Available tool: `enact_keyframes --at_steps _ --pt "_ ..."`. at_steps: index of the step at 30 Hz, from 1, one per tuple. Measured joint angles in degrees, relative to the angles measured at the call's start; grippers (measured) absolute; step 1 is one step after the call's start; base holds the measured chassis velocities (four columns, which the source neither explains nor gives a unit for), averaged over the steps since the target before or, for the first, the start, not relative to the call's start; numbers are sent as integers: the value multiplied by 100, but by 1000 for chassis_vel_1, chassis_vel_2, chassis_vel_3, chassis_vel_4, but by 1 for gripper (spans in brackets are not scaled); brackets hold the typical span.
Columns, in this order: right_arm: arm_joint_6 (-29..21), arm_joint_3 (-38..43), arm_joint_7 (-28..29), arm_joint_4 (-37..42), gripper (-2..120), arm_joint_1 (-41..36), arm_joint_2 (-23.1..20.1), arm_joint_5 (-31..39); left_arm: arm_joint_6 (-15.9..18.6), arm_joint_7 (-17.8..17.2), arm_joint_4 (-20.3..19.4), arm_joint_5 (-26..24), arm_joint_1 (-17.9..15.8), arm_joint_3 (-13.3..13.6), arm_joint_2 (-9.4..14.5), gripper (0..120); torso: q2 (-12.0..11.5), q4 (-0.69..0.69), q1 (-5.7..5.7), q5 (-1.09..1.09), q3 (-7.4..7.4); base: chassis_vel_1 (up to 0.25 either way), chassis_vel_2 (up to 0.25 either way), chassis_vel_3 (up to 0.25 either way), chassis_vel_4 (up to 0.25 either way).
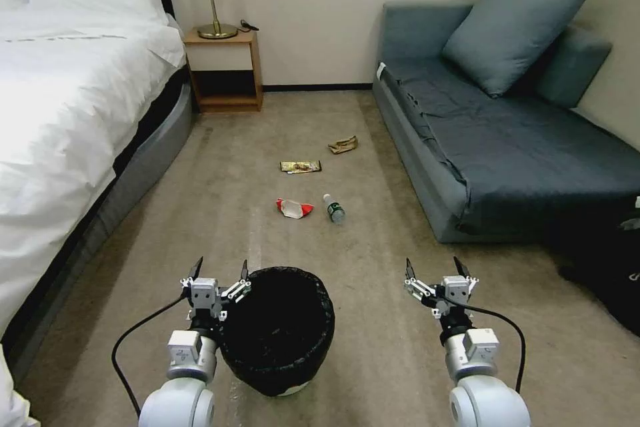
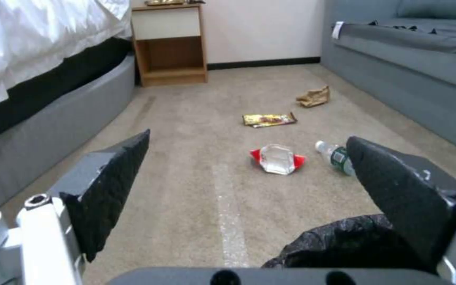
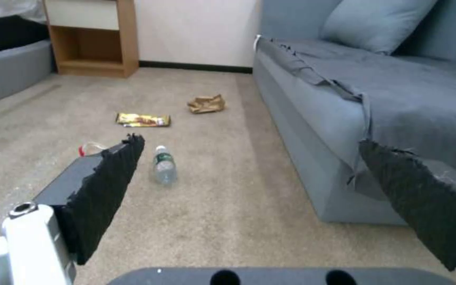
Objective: Pick up the trash bin, then pick up the garbage on the floor and place it into the trash bin.
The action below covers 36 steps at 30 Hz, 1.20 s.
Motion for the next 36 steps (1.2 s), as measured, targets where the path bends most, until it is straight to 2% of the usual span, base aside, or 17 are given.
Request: enact_keyframes --at_steps 36 --pt "0 0 0 0 100 0 0 0 0 0 0 0 0 0 0 100 0 0 0 0 0 0 0 0 0"
